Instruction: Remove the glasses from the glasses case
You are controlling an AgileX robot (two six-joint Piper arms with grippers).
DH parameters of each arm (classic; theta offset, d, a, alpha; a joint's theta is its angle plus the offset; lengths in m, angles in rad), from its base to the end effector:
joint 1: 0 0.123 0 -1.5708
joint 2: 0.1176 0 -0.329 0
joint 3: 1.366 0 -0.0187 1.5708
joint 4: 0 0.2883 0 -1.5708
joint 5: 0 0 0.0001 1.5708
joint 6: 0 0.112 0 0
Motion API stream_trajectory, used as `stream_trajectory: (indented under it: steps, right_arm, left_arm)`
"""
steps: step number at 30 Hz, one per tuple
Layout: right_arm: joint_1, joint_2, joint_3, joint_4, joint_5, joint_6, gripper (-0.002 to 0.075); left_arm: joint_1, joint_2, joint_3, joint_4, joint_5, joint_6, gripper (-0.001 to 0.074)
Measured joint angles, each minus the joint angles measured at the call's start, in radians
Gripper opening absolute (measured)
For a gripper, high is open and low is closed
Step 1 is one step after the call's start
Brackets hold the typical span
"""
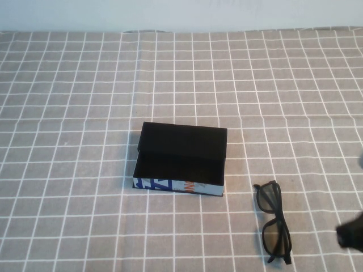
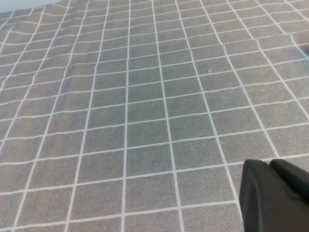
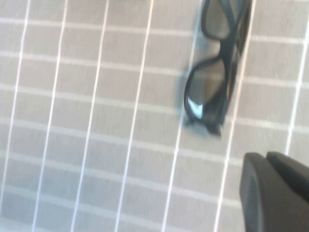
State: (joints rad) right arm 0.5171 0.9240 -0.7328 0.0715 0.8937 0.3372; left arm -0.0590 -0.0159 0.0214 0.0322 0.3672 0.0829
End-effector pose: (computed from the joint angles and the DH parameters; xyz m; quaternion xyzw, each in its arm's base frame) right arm 0.1562 0.0960 0.3017 -0.0726 0.9560 0.1471 0.2434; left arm 0.0659 -0.0026 0.1669 0.0653 0.7978 0.0208 0.5990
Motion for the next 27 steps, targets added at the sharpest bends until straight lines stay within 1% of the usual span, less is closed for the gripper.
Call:
stream_trajectory:
  steps: [2, 6, 10, 13, 16, 21, 24, 27]
  right_arm:
    - [0.000, -0.063, 0.012, 0.002, 0.035, -0.014, -0.0015]
    - [0.000, -0.170, 0.043, -0.015, 0.023, -0.170, -0.0016]
    - [0.000, -0.247, 0.113, -0.072, -0.078, -0.218, -0.0016]
    - [-0.007, -0.288, 0.209, -0.137, -0.211, -0.226, -0.0017]
    - [-0.078, -0.360, 0.342, -0.172, -0.401, -0.235, -0.0018]
    - [-0.257, -0.526, 0.599, -0.188, -0.716, -0.237, -0.0018]
    - [-0.316, -0.637, 0.714, -0.190, -0.819, -0.239, -0.0018]
    - [-0.337, -0.740, 0.756, -0.192, -0.837, -0.239, -0.0018]
  left_arm:
    - [0.000, 0.000, 0.000, 0.000, 0.000, 0.000, -0.0004]
    - [0.000, 0.000, 0.000, 0.000, 0.000, 0.000, -0.0004]
    - [0.000, 0.000, 0.000, 0.000, 0.000, 0.000, -0.0004]
    - [0.000, 0.000, 0.000, 0.000, 0.000, 0.000, -0.0004]
    - [0.000, 0.000, 0.000, 0.000, 0.000, 0.000, -0.0004]
    - [0.000, 0.000, 0.000, 0.000, 0.000, 0.000, -0.0004]
    - [0.000, 0.000, 0.000, 0.000, 0.000, 0.000, -0.0004]
    - [0.000, 0.000, 0.000, 0.000, 0.000, 0.000, -0.0004]
